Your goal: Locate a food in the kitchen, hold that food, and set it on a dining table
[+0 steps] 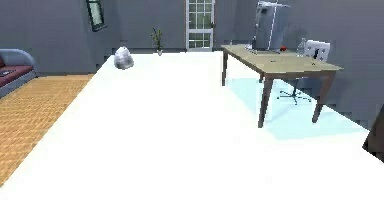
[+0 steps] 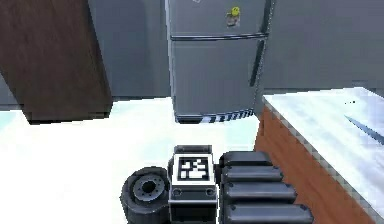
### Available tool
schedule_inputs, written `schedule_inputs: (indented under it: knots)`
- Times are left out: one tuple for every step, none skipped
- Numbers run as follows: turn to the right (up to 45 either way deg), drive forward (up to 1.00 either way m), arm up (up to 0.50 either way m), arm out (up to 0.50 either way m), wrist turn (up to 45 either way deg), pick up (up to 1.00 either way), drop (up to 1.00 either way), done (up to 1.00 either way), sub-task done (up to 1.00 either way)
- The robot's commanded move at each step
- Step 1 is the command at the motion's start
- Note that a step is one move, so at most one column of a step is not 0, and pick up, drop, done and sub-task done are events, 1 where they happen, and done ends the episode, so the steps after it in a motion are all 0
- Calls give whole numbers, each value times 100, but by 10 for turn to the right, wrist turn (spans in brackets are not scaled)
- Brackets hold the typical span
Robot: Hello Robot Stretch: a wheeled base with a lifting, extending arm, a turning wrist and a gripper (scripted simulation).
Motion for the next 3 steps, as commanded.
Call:
schedule_inputs:
  knots:
    - [0,100,0,0,0,0,0,0,0]
    - [0,100,0,0,0,0,0,0,0]
    - [30,0,0,0,0,0,0,0,0]
